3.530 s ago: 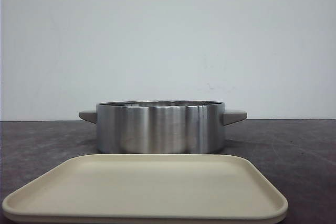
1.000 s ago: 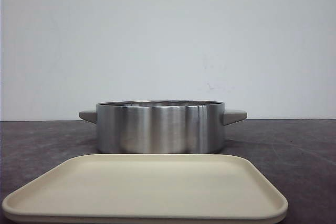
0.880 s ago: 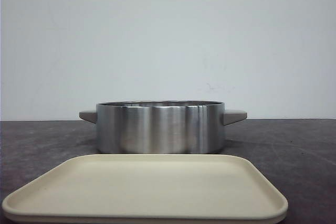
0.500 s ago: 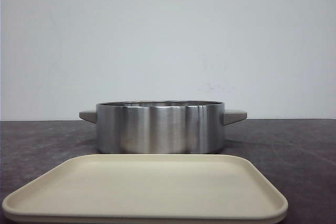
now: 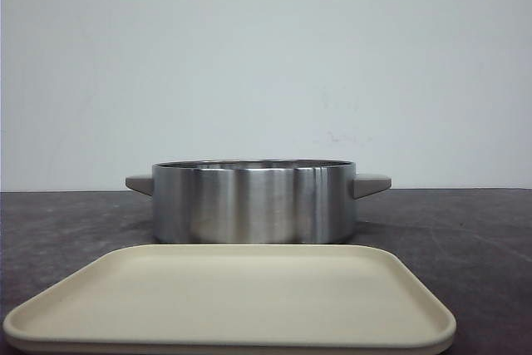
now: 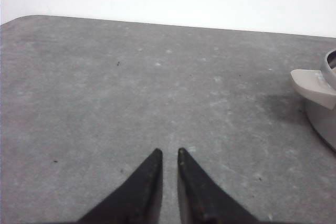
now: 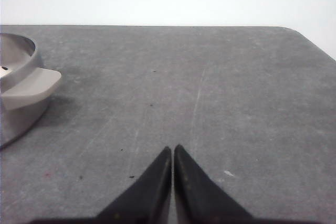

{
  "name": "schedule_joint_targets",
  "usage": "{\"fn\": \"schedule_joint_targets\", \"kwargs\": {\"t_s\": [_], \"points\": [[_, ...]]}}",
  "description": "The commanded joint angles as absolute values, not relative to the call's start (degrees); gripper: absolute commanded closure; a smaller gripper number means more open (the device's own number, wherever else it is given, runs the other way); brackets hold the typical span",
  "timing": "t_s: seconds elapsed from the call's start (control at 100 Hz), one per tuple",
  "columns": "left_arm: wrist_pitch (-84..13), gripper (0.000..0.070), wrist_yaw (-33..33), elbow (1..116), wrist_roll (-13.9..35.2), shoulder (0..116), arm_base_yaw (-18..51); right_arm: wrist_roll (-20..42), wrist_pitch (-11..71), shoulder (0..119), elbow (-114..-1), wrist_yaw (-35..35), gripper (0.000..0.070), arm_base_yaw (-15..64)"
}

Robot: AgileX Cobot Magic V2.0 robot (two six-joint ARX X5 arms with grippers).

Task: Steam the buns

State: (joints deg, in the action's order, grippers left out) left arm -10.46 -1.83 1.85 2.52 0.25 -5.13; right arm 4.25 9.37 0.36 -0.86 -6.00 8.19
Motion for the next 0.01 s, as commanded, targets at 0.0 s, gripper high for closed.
{"fn": "schedule_joint_targets", "kwargs": {"t_s": [0.0], "points": [[-10.7, 0.0683, -1.9, 0.8, 2.1, 0.2, -5.3, 3.6, 9.1, 0.2, -0.7, -6.0, 0.0694, 8.2]]}}
